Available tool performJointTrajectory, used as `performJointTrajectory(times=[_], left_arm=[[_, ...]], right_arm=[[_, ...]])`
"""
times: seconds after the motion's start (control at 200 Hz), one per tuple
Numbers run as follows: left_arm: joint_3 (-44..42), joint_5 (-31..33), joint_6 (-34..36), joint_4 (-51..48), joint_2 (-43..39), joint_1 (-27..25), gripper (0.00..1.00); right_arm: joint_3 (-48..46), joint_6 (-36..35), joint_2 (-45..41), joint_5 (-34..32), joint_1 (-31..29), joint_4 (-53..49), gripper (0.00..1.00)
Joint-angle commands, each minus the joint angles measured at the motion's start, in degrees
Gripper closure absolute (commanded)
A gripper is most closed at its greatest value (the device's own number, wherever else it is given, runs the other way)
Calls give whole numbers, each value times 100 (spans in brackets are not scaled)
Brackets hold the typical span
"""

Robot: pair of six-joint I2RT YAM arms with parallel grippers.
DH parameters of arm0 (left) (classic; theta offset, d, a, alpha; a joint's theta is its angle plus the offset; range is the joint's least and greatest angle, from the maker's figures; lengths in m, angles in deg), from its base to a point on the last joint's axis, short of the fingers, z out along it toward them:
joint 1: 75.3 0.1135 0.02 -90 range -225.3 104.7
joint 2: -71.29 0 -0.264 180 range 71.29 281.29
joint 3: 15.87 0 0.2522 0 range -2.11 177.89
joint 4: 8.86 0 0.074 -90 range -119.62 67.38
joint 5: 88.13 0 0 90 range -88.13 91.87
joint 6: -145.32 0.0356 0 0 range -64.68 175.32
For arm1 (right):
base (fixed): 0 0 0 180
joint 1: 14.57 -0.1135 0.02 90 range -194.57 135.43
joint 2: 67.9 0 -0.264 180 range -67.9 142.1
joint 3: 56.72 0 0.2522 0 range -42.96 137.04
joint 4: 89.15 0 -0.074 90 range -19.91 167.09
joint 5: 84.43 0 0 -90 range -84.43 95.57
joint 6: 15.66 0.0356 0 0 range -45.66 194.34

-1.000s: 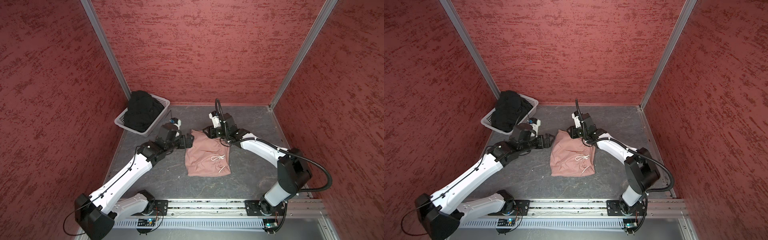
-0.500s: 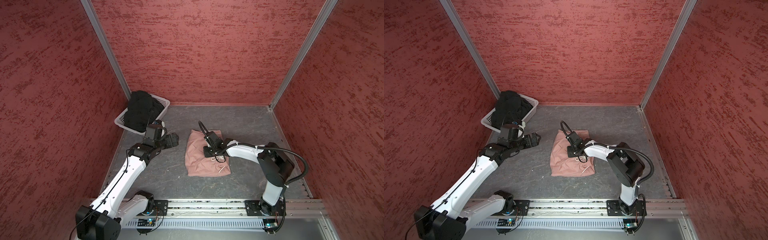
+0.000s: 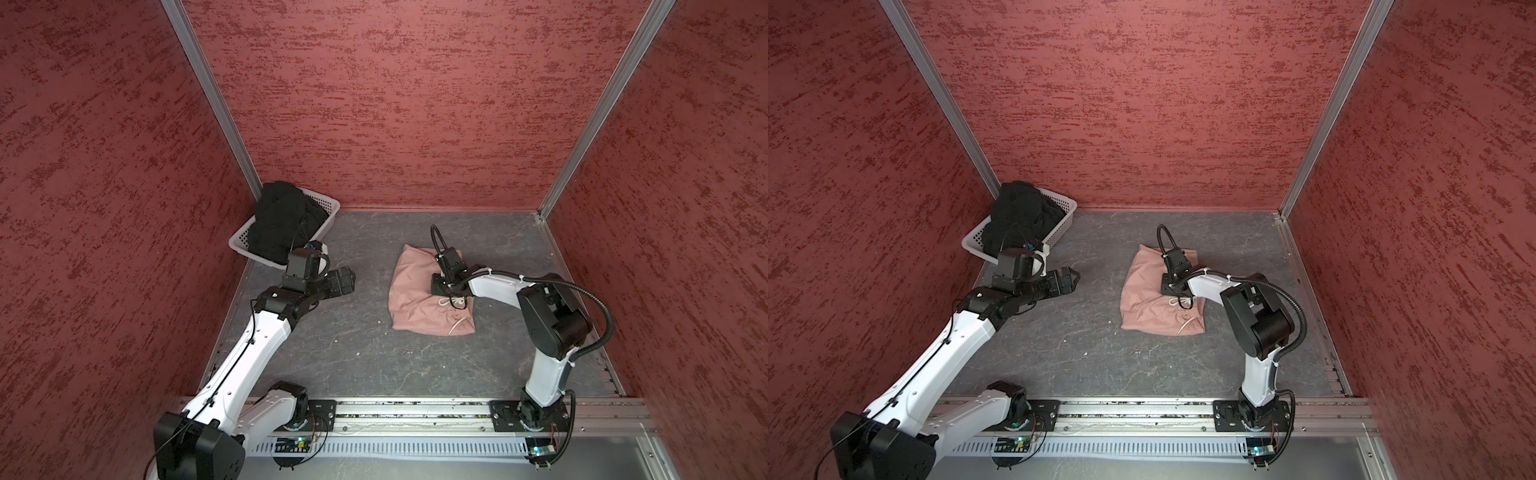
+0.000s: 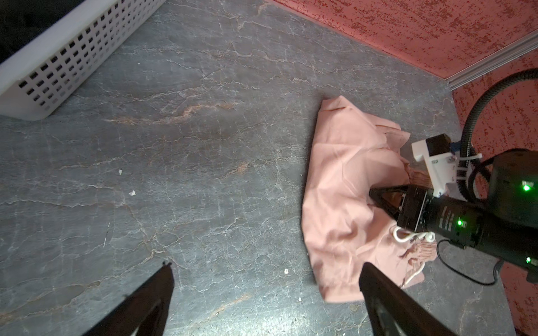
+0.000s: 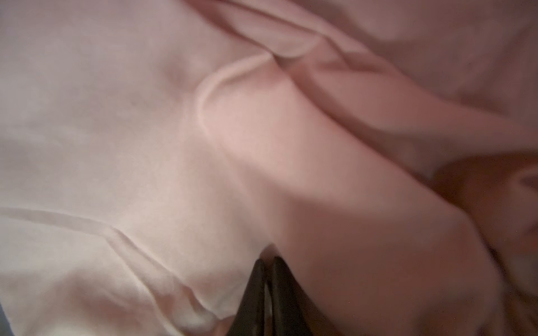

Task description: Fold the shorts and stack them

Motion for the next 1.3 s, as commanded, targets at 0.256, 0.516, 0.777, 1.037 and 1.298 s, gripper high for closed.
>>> performJointTrajectory(times=[0.256, 0.516, 0.777, 1.037, 1.298], left_arm=[[-125, -63, 138, -257, -206, 128, 1], [-142, -122, 90, -211, -289, 147, 1], [-193, -244, 101, 16, -61, 147, 1], [-99, -369, 152, 223, 309, 156, 1], [-106, -463, 158, 403, 555, 156, 1]], right_arm=[[2203, -1184, 1082, -844, 1377, -696, 90], [2722, -811, 771, 533, 1069, -206, 75], [1032, 346, 290, 1159, 612, 784, 80], [46, 445, -98, 785, 845, 746, 84], [-749, 200, -824, 629, 1316, 680, 83]])
